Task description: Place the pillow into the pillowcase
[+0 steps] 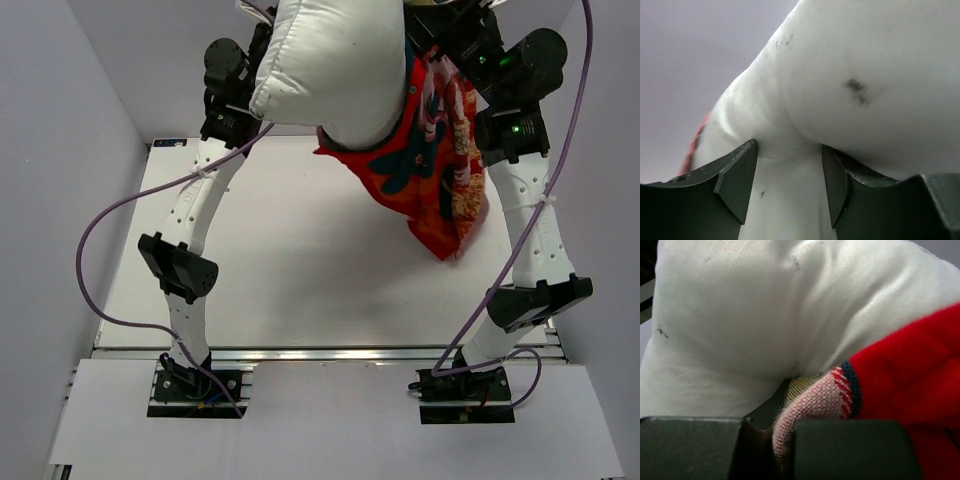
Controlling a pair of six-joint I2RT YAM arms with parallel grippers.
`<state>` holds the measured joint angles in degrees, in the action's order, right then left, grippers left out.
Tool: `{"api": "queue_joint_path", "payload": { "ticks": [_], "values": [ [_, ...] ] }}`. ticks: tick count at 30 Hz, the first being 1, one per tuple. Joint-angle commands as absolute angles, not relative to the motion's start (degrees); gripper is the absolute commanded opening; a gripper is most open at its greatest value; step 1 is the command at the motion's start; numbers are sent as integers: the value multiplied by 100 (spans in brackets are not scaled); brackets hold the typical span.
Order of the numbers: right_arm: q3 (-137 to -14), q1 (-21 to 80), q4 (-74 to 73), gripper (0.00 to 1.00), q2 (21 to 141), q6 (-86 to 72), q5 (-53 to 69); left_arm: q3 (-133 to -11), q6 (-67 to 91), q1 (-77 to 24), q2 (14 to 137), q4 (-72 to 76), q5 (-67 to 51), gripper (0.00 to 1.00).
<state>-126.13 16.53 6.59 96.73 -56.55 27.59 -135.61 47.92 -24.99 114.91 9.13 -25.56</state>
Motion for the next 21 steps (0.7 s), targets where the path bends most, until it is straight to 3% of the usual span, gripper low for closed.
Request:
{"api": "queue_joint_path", "payload": {
  "ticks": [1, 6, 12, 17, 21],
  "values": [
    [-12446, 2091, 1037, 0, 9712, -5730, 3269, -13957, 4694, -3137, 11022, 1311, -2541, 65],
    [-12182, 2031, 1397, 0, 9738, -5687, 3515, -13870, 3807, -3155, 10443, 320, -2303, 65],
    [-10926, 1820, 1608, 0, 9607, -5599, 4059, -13123, 3480, -3286, 9914, -184, -2373, 64],
    [-9619, 1391, 1995, 0, 9283, -5397, 4718, -13350, 3287, -4093, 10501, -403, -2390, 63],
    [-8212, 818, 2635, 0, 8765, -5239, 5271, -12554, 3462, -4412, 10565, -133, -2539, 62]
  ]
}}
